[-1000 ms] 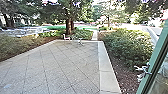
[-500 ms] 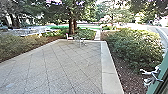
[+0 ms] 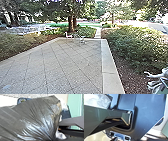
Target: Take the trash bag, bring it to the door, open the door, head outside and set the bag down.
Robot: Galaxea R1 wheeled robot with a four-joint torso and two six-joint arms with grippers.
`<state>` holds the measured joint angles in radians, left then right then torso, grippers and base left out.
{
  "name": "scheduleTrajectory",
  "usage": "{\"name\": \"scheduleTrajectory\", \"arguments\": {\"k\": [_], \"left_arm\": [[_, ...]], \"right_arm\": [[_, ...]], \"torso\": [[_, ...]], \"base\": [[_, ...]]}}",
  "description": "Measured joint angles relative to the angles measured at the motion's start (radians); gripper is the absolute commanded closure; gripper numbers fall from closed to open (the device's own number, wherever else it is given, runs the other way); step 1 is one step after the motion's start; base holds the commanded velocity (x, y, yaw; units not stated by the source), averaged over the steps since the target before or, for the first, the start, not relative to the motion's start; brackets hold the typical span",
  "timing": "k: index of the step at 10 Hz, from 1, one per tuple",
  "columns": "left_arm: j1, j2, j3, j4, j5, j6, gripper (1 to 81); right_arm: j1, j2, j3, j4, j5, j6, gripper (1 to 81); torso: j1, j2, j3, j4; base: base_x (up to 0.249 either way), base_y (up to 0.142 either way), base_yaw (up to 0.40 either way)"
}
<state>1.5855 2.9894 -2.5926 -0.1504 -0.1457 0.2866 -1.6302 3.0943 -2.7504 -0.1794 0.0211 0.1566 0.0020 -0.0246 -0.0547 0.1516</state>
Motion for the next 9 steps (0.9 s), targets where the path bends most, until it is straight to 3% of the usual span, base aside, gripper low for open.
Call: {"name": "scheduleTrajectory", "arguments": {"k": [9], "left_arm": [[-0.011,0.003,0.0,0.0,-0.005,0.0,81.1]], "right_arm": [[0.007,-0.001,0.0,0.001,0.005,0.001,1.0]], "torso": [[0.002,0.002,-0.001,0.0]], "base": [[0.14,0.0,0.0]]}}
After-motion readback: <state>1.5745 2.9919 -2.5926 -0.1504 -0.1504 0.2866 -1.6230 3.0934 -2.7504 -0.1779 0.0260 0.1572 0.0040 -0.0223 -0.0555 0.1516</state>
